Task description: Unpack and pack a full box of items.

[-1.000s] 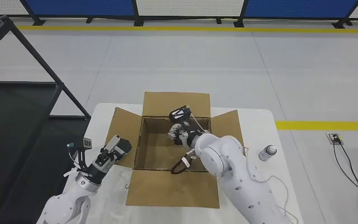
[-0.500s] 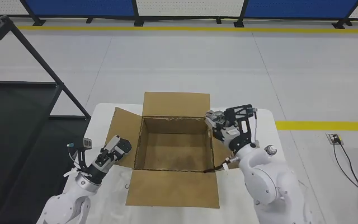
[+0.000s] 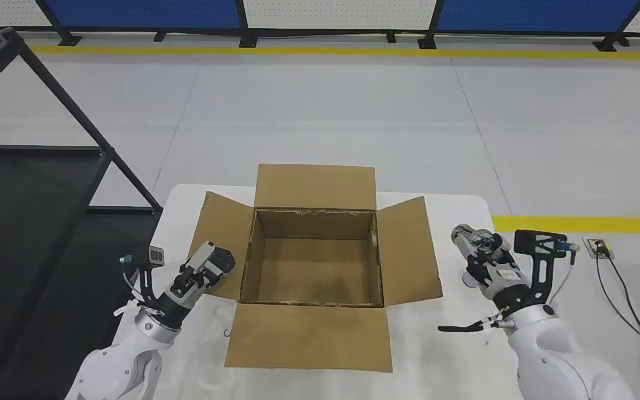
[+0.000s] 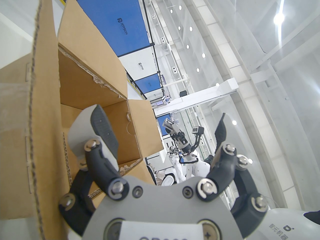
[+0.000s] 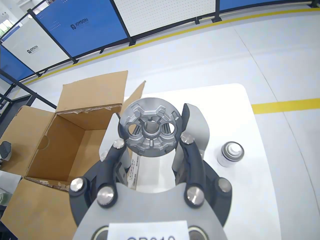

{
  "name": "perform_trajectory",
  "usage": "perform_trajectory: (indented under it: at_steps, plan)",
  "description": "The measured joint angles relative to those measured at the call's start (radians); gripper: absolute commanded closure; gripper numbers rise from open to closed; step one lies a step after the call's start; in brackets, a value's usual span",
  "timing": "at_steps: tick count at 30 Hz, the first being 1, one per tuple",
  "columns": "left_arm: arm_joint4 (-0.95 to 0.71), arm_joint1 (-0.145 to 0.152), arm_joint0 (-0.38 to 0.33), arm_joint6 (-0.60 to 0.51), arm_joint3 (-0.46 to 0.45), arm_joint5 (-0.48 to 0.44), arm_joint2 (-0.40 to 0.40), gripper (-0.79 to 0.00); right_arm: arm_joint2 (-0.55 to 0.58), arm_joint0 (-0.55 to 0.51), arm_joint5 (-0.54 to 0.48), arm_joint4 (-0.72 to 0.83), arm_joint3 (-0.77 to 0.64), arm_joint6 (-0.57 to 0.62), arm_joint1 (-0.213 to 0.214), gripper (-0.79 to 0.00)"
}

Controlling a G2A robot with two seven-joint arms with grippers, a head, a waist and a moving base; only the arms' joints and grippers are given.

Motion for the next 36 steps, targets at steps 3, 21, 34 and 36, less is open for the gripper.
perform_trajectory:
  at_steps: [3,21,34,36]
  plan:
    - [0.000,0.000,0.000,0.000,0.000,0.000,0.000,-0.785,0.045,-0.040,0.004,0.018,0.000,0.021,0.004,0.000]
    - [0.000,0.000,0.000,0.000,0.000,0.000,0.000,-0.785,0.136,-0.120,-0.087,0.060,0.163,0.154,0.036,0.000]
    - [0.000,0.000,0.000,0.000,0.000,0.000,0.000,-0.785,0.065,-0.015,0.009,-0.062,0.274,0.301,0.053,0.000]
    - [0.000,0.000,0.000,0.000,0.000,0.000,0.000,-0.785,0.063,-0.004,0.014,-0.067,0.294,0.317,0.056,0.000]
